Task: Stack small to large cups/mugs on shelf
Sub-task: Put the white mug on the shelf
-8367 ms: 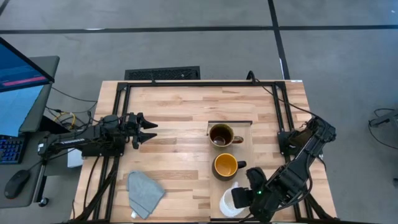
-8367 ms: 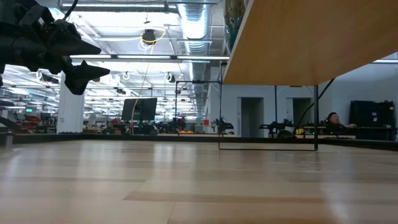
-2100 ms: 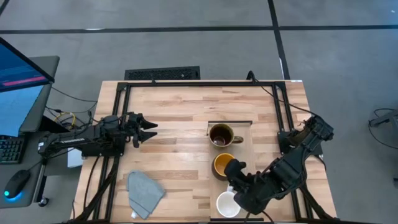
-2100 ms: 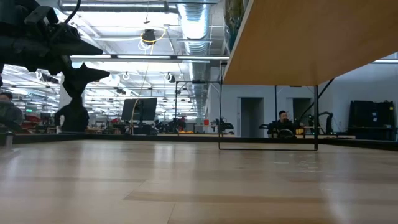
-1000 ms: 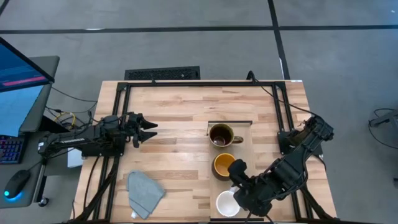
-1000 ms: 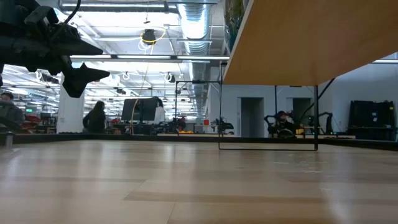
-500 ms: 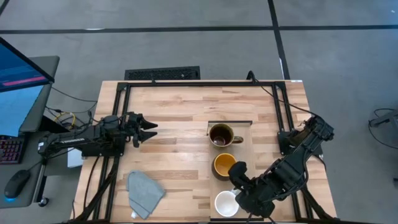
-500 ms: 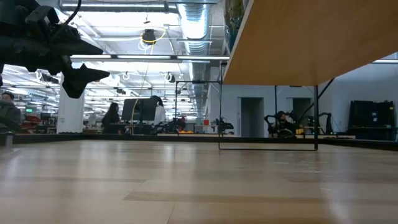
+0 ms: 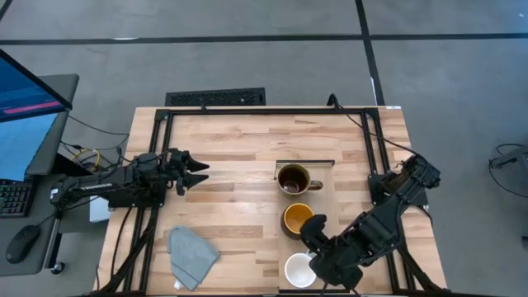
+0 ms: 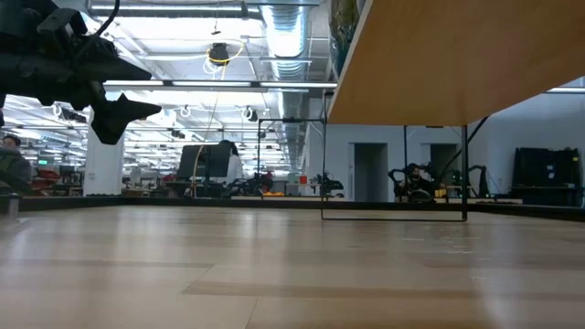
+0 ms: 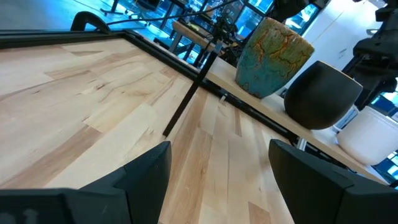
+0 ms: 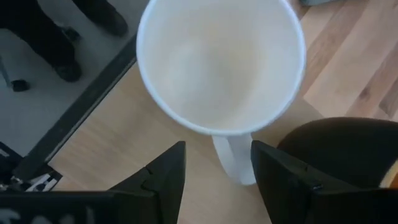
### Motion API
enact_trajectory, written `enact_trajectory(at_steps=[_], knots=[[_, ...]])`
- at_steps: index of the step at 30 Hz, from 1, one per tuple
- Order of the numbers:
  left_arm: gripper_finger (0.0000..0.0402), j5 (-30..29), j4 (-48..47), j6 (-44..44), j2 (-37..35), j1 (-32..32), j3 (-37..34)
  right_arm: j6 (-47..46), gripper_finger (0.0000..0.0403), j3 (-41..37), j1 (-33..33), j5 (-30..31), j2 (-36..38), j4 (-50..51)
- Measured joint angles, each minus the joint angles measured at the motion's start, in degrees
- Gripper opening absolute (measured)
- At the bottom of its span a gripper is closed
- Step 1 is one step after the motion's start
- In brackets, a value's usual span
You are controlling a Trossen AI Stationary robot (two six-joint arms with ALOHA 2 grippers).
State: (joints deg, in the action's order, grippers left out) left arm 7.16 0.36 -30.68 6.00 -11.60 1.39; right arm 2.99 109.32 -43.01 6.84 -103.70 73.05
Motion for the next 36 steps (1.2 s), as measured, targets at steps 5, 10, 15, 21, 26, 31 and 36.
enact_trajectory(at_steps=[5, 10, 15, 21, 26, 31, 36], knots=[[0.0261, 0.0, 0.0, 0.0, 0.0, 0.0, 0.0, 0.1, 0.0205, 0.1, 0.6, -0.4, -0.7, 0.1], [0.0261, 0.0, 0.0, -0.4, 0.0, 0.0, 0.0, 0.0, 0.0203, 0.1, 0.6, -0.7, -0.6, 0.0], [0.0261, 0.0, 0.0, -0.5, 0.0, 0.0, 0.0, 0.4, 0.0184, 0.1, 0.6, -0.8, -0.6, 0.0], [0.0261, 0.0, 0.0, -0.4, 0.0, 0.0, 0.0, 0.5, 0.0159, 0.1, 0.8, -0.5, -0.6, 0.1], [0.0261, 0.0, 0.0, -0.4, 0.0, 0.0, 0.0, 0.1, 0.0152, 0.1, 0.8, -0.4, -0.6, 0.2], [0.0261, 0.0, 0.0, -0.4, 0.0, 0.0, 0.0, 0.0, 0.0156, 0.1, 0.8, -0.4, -0.6, 0.2], [0.0261, 0.0, 0.0, -0.4, 0.0, 0.0, 0.0, 0.0, 0.0166, 0.1, 0.8, -0.4, -0.6, 0.6]])
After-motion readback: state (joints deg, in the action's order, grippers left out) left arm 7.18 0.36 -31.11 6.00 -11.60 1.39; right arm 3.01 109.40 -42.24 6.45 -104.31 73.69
